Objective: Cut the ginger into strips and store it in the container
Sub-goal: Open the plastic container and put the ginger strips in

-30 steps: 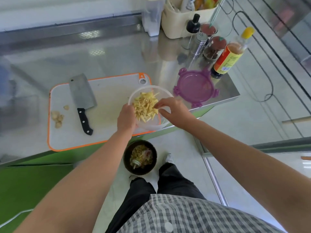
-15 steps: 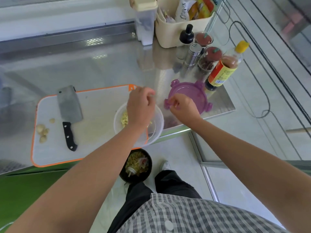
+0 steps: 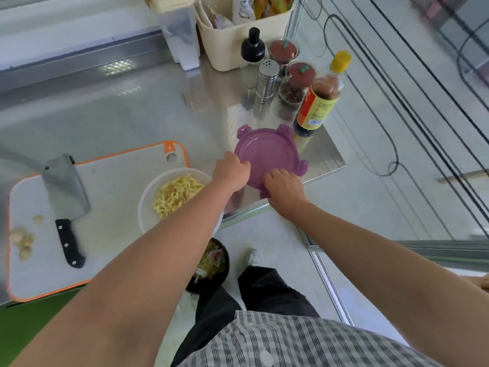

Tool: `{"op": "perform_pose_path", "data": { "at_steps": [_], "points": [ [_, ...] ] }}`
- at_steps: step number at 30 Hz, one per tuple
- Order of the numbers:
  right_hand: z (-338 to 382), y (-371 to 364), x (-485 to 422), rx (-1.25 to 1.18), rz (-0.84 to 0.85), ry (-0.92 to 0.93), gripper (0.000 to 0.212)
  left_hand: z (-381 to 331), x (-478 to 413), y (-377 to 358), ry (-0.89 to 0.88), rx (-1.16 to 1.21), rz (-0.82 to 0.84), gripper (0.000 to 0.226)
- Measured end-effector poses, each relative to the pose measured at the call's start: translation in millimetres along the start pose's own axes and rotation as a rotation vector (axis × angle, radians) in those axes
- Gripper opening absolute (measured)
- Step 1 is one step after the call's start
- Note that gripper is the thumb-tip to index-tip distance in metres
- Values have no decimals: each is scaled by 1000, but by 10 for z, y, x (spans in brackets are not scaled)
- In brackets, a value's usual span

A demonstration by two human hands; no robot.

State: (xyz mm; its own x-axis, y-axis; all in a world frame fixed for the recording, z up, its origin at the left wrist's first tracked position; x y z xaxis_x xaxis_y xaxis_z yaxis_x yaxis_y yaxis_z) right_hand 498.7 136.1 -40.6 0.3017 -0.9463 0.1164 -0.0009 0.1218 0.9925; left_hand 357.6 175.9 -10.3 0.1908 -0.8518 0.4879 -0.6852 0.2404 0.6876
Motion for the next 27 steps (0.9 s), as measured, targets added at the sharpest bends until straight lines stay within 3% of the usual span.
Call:
{"op": "perform_pose_path", "data": {
  "at_steps": [3, 6, 9, 12, 17, 19, 21, 24, 27],
  "points": [
    [-50, 38, 28, -143, -138, 38, 29, -48, -29, -60, 158, 182, 9, 48],
    [-118, 166, 38, -352, -318, -12, 33, -110, -30, 15, 246, 431, -112, 45],
    [-140, 410, 0, -593, -488, -113, 19, -172, -6, 146, 277, 850, -146, 32],
    [-58, 689, -50, -838, -497, -173, 14, -177, 74, 324, 216, 992, -147, 39],
    [136, 1069, -31, -1276, -498, -328, 12, 66, 154, 638, 69, 635, -412, 57],
    [207, 1124, -22, -1402, -522, -379, 10, 236, 201, 775, 29, 527, -440, 62],
    [281, 1105, -44, -1530, -495, -438, 8, 422, 211, 904, 61, 595, -396, 72],
    [486, 997, -70, -1762, -299, -542, 11, 688, 255, 1085, 70, 647, -388, 66],
    [713, 791, -8, -1687, -82, -657, 18, 993, 425, 1173, 75, 530, -454, 47]
  ]
}}
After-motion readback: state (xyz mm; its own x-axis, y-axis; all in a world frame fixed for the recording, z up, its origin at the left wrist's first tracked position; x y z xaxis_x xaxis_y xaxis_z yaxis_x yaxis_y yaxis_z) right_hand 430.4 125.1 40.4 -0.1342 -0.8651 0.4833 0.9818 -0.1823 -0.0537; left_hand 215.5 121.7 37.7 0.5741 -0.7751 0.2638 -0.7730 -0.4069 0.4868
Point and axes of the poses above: each hand's wrist, its own x-axis away from the middle knuckle, its own y-axis out of the back of the hand, z = x × y, the point moved 1 cm from there along -x, towards the middle knuckle, and after that the axes turned 7 degrees about -z, right-handed, at the moved point
